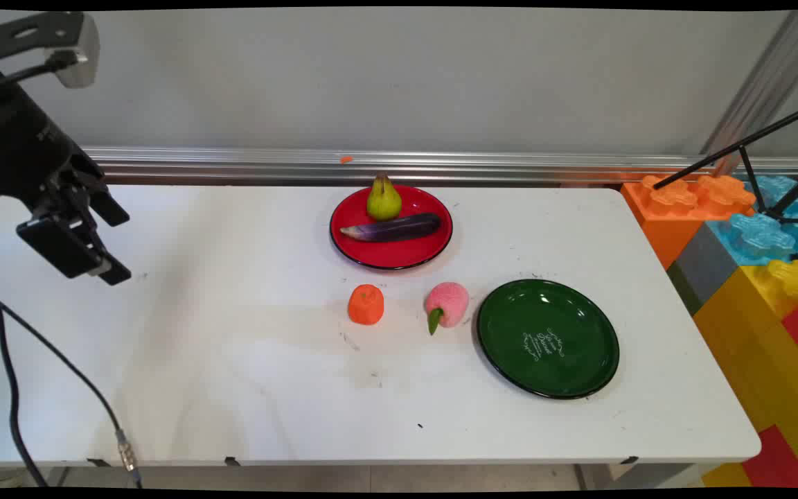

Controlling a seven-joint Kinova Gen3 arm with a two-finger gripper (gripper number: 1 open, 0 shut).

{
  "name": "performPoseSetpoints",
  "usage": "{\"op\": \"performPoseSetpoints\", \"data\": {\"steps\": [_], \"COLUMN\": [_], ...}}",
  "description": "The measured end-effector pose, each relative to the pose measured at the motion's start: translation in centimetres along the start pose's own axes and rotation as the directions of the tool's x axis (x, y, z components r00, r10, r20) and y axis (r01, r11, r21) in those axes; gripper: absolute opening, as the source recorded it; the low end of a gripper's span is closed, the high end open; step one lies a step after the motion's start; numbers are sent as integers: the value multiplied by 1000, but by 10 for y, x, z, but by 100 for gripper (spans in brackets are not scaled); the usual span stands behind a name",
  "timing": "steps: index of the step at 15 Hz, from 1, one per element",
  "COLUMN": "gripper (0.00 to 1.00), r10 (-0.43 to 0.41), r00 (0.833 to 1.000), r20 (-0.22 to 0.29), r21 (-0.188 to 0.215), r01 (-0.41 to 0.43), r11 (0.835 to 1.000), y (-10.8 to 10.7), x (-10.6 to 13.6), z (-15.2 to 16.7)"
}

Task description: Pick up the eggplant from the red plate

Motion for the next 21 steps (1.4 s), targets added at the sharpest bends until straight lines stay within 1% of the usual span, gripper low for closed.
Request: {"op": "performPoseSetpoints", "data": {"steps": [4, 8, 11, 13, 15, 17, 19, 21], "gripper": [100, 100, 100, 100, 100, 100, 100, 100], "r10": [-31, -31, 12, 62, 103, 128, 145, 167], "r00": [998, 991, 985, 981, 976, 973, 970, 966], "r20": [-55, -130, -171, -186, -192, -194, -195, -199], "r21": [11, 32, 70, 114, 160, 199, 216, 233], "r01": [32, 35, 0, -41, -73, -89, -102, -119], "r11": [999, 999, 998, 993, 984, 976, 971, 965], "y": [-7, -23, -38, -48, -55, -62, -65, -69], "x": [9, 37, 65, 87, 105, 122, 135, 151], "z": [1, 10, 24, 36, 48, 62, 75, 97]}}
